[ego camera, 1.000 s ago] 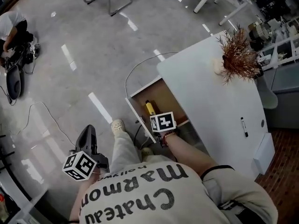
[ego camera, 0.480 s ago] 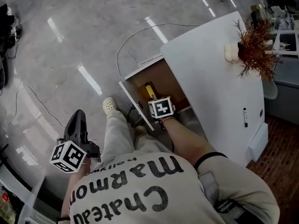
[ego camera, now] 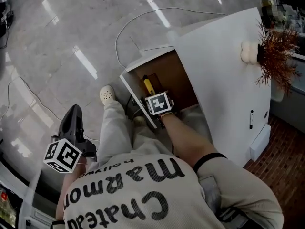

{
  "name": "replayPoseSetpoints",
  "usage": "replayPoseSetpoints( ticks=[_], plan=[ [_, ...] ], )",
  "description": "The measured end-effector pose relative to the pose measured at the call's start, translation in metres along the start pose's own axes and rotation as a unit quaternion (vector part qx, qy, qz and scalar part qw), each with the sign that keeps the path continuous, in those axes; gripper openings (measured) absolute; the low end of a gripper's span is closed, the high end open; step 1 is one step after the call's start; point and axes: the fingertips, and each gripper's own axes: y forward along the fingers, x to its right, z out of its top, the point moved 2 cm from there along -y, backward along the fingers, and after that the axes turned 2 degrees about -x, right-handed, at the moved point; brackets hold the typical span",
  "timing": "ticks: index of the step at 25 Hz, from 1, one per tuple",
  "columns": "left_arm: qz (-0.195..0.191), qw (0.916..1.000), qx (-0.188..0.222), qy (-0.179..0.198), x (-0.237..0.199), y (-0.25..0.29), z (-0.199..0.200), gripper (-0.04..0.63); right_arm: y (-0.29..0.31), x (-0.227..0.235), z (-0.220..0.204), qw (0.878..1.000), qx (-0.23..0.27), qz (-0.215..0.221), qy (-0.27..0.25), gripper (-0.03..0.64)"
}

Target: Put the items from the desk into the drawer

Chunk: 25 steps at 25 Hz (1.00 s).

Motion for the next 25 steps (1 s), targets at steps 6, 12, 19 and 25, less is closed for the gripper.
replayPoseSetpoints(
  ticks=[6, 12, 19, 25],
  plan=[
    [0.004, 0.9999, -0.014, -0.001, -0.007, 0.006, -0.003, 0.002, 0.014, 0.002, -0.004, 1.0, -0.022, -0.007, -0.002, 0.137],
    [0.003, 0.9998, -0.02, -0.004, -0.014, 0.009, -0.008, 0.002, 0.021, 0.005, -0.011, 0.999, -0.052, -0.012, 0.002, 0.133],
    [0.002, 0.9998, -0.018, -0.006, -0.013, 0.008, -0.007, 0.002, 0.019, 0.007, -0.01, 0.997, -0.069, -0.036, -0.029, 0.134],
    [0.003, 1.0, -0.003, -0.008, -0.008, -0.001, -0.009, 0.002, 0.015, 0.003, -0.002, 0.997, -0.075, 0.002, -0.01, 0.141]
  ],
)
